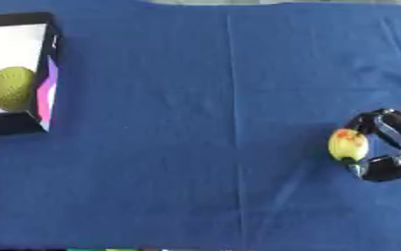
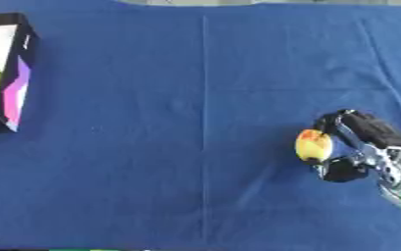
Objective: Pick up the objects with one hand, pass them to the other hand, and then place them into the box on the other side of the table.
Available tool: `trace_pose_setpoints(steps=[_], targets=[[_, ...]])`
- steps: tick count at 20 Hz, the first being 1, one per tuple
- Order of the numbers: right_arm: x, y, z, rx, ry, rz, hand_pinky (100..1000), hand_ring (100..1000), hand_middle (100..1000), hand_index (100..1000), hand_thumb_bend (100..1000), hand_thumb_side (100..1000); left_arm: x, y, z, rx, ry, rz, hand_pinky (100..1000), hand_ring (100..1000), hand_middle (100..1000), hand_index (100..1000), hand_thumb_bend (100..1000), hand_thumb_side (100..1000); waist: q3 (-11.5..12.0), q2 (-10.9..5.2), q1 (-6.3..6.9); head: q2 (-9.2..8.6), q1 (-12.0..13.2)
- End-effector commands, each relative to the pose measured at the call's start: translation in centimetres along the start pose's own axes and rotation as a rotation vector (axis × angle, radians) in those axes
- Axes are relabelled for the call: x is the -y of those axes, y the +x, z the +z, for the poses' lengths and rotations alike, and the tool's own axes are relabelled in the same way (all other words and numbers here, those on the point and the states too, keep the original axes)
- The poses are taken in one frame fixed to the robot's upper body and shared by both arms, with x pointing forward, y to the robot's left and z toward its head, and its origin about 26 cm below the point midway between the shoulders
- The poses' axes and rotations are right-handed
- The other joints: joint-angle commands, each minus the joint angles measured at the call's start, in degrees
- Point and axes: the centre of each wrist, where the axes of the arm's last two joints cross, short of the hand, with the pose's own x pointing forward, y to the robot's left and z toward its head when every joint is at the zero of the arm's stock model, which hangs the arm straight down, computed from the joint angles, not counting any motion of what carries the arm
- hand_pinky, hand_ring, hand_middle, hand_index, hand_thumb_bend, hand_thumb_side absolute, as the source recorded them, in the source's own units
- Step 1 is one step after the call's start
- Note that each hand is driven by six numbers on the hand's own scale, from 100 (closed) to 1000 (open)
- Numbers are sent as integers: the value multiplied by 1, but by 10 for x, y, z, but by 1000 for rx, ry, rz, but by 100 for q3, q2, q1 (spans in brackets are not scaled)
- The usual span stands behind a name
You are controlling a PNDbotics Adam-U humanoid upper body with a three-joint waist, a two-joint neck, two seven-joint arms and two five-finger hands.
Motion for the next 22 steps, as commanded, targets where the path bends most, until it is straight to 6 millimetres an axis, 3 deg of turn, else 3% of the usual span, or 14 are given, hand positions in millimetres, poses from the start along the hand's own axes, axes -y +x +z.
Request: trace_pose_setpoints(steps=[1, 6, 13, 17, 22], targets=[[14, 2, 1, 18, -46, 25, 777, 652, 516, 628, 234, 100, -5, 5, -1, 21, 7, -16, 736, 770, 727, 894, 121, 846, 2, -101, 16, -29, -13], [29, 7, -4, 97, -128, -54, 764, 605, 478, 557, 100, 100, -6, 4, 0, 21, 11, -34, 731, 761, 725, 891, 111, 838, -22, -144, 30, -25, 12], [70, 30, -13, 268, -329, -155, 779, 601, 484, 563, 100, 100, -12, 7, -3, 51, 30, -43, 737, 776, 767, 908, 106, 827, -72, -214, 88, -70, 26], [82, 68, -19, 402, -476, -265, 773, 585, 486, 570, 100, 100, -12, 15, -7, 82, 7, -51, 741, 778, 776, 911, 100, 817, -97, -268, 149, -63, 26], [75, 119, -23, 491, -576, -402, 763, 579, 487, 573, 100, 100, -10, 30, -13, 113, -125, -116, 755, 779, 771, 910, 100, 841, -70, -303, 235, -74, 47]])
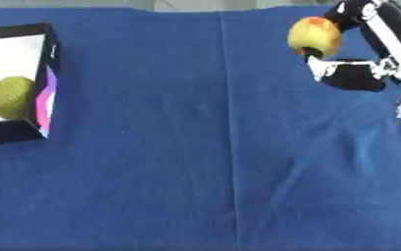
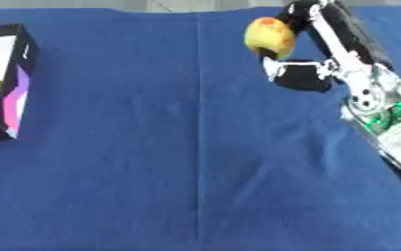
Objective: Pick up the objects with one hand, pass them to the other hand, and then place them into the box on the other side of the table.
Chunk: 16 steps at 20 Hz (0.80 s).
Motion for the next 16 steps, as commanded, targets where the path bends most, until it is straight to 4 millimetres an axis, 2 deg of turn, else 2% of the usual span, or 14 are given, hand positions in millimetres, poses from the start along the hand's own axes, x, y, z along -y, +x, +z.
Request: trace_pose_setpoints(steps=[1, 5, 8, 12, 16], targets=[[-14, 24, -4, 47, -68, -34, 764, 580, 487, 573, 100, 100, -7, 14, -4, 18, -98, -86, 761, 783, 773, 912, 100, 854, 23, -183, 29, -69, 30], [-35, 45, -3, 74, -98, -25, 764, 580, 488, 573, 100, 100, -1, 23, -7, -53, -284, -171, 785, 799, 787, 917, 100, 890, 49, -199, 61, -66, 50], [-46, 58, -2, 107, -116, -7, 761, 579, 488, 572, 100, 100, 7, 30, -8, -99, -430, -205, 805, 819, 805, 929, 111, 882, 74, -202, 78, -80, 64], [-54, 72, -2, 157, -176, 22, 758, 580, 490, 573, 100, 100, 21, 38, -9, -145, -603, -239, 824, 838, 823, 943, 208, 889, 104, -204, 102, -72, 83], [-63, 84, 0, 198, -229, 61, 756, 585, 493, 573, 100, 100, 38, 46, -8, -187, -703, -278, 835, 847, 831, 963, 301, 876, 127, -208, 115, -70, 74]])
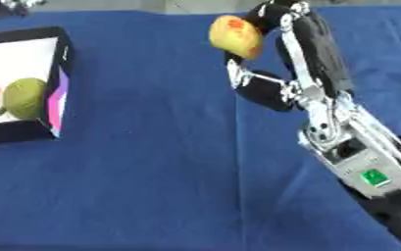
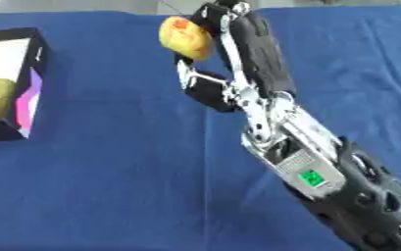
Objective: Pick up the objects with one hand, pass them to the other hand, and then place them into the box on the other side of the table.
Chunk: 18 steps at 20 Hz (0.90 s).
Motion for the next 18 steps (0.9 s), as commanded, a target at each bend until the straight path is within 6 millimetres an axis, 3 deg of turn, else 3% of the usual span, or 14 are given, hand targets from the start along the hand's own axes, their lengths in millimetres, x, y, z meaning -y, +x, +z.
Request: trace_pose_setpoints(steps=[1, 7, 13, 18], targets=[[0, 13, -2, 53, -62, 37, 755, 585, 492, 572, 100, 100, 5, 12, -1, -34, -41, -45, 835, 848, 830, 961, 316, 862, 18, -189, 18, -64, 0], [-8, 27, 2, 131, -61, 82, 758, 587, 493, 570, 100, 100, 27, 28, -11, -63, -34, -90, 851, 857, 832, 958, 408, 797, 62, -182, 23, -88, 35], [-11, 32, 3, 178, -53, 98, 757, 586, 493, 568, 100, 100, 37, 38, -15, -26, -14, -93, 862, 861, 825, 952, 522, 791, 106, -157, 10, -119, 55], [-13, 35, 4, 225, -66, 124, 757, 585, 493, 566, 100, 100, 43, 44, -17, 3, -30, -97, 861, 861, 821, 948, 523, 795, 135, -144, 1, -131, 83]])
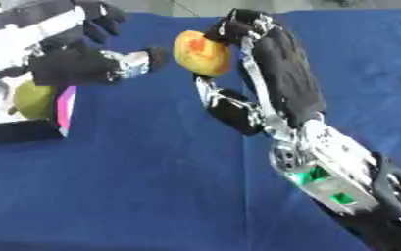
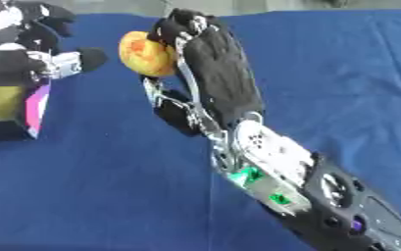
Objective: Pick up the objects with one hand, pass them to the other hand, and then place them into the box on the other side of the table.
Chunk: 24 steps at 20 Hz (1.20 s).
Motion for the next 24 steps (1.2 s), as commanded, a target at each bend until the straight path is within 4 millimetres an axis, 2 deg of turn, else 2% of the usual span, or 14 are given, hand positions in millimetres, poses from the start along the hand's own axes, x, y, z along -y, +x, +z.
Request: trace_pose_setpoints(steps=[1, 10, 20, 21, 22, 23, 24], targets=[[6, 6, -5, 56, -39, 15, 756, 585, 493, 566, 100, 100, -4, 7, 2, 12, 12, -12, 861, 861, 821, 948, 519, 798, 23, -139, 0, -83, 41], [4, 13, -5, 146, -42, 22, 758, 587, 494, 565, 100, 100, 2, 19, 0, 54, -60, -5, 857, 860, 815, 944, 526, 839, 21, -121, 6, -68, 76], [4, 16, -6, 196, -50, 4, 756, 586, 494, 564, 100, 100, 9, 23, -2, 58, -119, -33, 845, 852, 802, 918, 483, 801, -13, -117, -3, -48, 89], [4, 16, -6, 198, -50, 4, 756, 586, 494, 564, 100, 100, 9, 22, -2, 55, -121, -35, 832, 841, 780, 871, 363, 754, -14, -118, -4, -55, 94], [4, 16, -6, 202, -50, 3, 756, 587, 494, 564, 100, 100, 10, 21, -2, 49, -123, -37, 829, 839, 776, 866, 332, 736, -19, -120, -7, -66, 104], [4, 16, -6, 204, -50, 1, 756, 586, 493, 564, 100, 100, 10, 19, -2, 44, -120, -40, 822, 833, 762, 853, 264, 722, -23, -122, -10, -73, 111], [4, 16, -6, 206, -50, 0, 756, 586, 493, 564, 100, 100, 10, 18, -2, 39, -115, -42, 822, 833, 762, 853, 264, 722, -26, -125, -12, -79, 118]])
